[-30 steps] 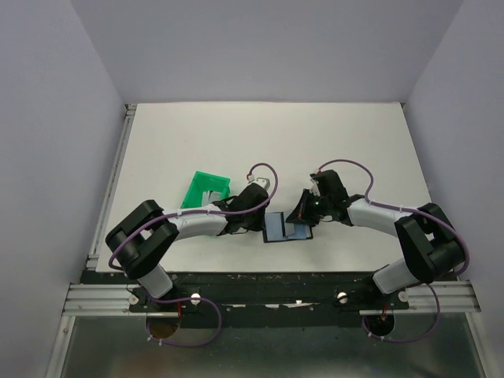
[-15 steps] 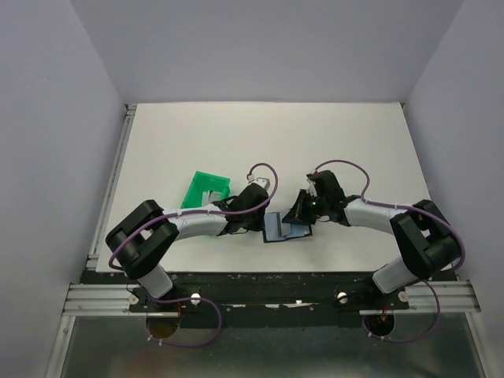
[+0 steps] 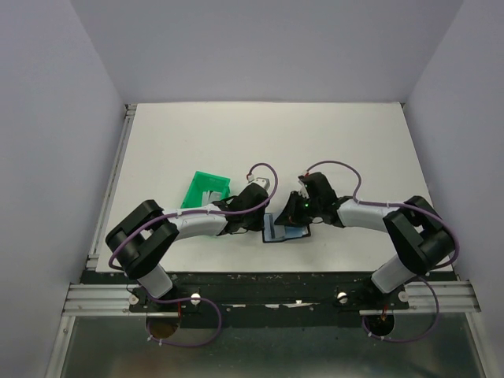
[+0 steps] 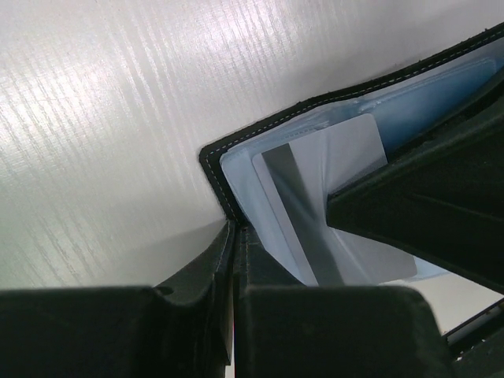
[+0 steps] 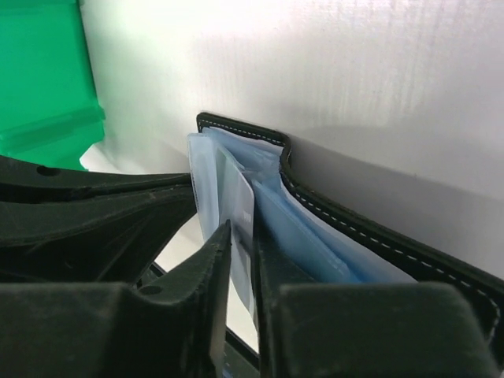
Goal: Put the credit cards into the card holder
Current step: Insert the credit card into the card holder.
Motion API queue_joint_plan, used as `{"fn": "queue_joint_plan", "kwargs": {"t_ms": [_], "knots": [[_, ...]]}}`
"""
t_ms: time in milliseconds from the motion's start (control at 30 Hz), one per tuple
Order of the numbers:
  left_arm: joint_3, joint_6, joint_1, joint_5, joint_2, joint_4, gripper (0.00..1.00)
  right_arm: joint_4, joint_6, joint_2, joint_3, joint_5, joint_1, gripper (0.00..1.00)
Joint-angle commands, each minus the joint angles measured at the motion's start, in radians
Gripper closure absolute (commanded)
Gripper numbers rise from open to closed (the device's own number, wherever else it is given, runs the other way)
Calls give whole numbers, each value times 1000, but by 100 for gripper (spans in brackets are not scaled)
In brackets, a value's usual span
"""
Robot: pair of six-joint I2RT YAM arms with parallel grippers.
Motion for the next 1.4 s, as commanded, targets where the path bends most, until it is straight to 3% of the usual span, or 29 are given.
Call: {"fn": "queue_joint_plan", "kwargs": {"t_ms": [0,267,633,1367], "knots": [[4,3,-7,36,22,18,89,-179,-65,-39,45,60,32,71],[5,5,-7,36,22,18,88,-343,-127,-90,96,131,34,59],[14,6,-7,38,27,15,88,-509,-185,-82,155,236,43,58],[13,9,-7,36,24,13,89,-685,-190,-177,191,330,46,51]]}}
